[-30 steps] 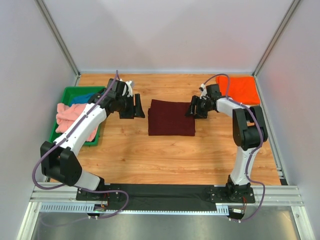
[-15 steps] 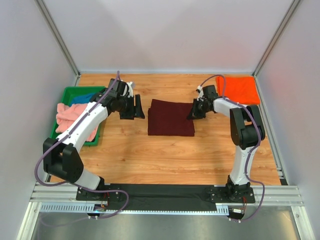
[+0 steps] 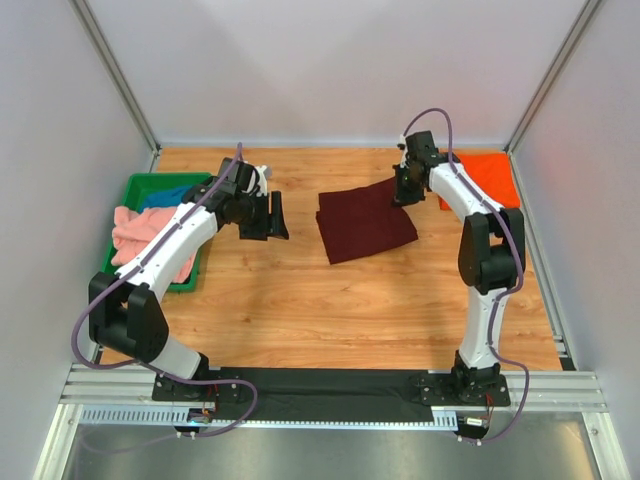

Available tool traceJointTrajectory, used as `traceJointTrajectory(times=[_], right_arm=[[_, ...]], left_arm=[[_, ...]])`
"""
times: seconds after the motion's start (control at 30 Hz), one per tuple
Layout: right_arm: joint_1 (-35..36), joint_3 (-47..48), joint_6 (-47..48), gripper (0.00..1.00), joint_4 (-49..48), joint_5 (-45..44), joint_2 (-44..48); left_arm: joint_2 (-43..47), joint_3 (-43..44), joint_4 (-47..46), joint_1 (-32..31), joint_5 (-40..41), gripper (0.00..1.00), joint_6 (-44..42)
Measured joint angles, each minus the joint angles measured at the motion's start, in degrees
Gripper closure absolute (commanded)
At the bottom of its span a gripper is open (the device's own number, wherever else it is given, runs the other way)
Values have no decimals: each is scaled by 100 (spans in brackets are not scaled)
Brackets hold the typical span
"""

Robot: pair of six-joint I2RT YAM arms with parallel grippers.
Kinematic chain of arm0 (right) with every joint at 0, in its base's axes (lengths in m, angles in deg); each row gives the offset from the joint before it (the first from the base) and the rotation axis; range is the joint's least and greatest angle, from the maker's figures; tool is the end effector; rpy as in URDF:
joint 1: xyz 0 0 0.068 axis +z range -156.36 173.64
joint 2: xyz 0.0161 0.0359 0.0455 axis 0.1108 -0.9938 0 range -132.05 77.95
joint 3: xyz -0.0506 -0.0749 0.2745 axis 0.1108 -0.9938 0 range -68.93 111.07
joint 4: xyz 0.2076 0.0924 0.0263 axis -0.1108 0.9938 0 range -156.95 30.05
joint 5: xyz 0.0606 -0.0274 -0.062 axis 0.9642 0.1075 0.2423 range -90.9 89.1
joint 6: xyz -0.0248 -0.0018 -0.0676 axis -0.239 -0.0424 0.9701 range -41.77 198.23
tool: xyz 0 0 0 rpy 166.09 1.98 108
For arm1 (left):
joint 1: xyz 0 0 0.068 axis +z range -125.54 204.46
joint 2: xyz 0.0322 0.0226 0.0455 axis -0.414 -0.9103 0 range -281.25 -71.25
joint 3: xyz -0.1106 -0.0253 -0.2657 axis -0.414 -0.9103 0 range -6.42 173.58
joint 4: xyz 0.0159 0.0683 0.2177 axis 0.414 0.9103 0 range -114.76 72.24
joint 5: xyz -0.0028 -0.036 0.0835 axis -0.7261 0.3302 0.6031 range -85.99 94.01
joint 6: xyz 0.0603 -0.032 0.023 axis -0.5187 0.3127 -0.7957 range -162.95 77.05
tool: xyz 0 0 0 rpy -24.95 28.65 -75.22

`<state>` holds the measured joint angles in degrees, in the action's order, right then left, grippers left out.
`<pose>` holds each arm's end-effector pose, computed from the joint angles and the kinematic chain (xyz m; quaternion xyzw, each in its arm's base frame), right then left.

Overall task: Fold and stack the t-shirts
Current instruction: Neatly place the folded tshirt to the corner

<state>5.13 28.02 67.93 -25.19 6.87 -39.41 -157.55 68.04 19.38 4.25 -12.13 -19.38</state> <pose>0.4184 0.0932 0.2281 -0.0264 0.9682 0.1099 0.2231 0.2691 -0.1168 0.3004 0.0132 0.9476 -0.2325 0.2187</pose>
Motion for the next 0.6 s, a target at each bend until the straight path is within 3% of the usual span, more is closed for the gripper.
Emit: traceJointTrajectory(times=[0.33, 0.6], right_arm=[[-267, 1720, 732, 100, 1062, -1283, -844], [-715, 3392, 1401, 100, 1709, -1733, -1484]], left_arm=[[-2, 0, 81, 0, -35, 32, -79], [-48, -17, 96, 0, -260, 32, -83]])
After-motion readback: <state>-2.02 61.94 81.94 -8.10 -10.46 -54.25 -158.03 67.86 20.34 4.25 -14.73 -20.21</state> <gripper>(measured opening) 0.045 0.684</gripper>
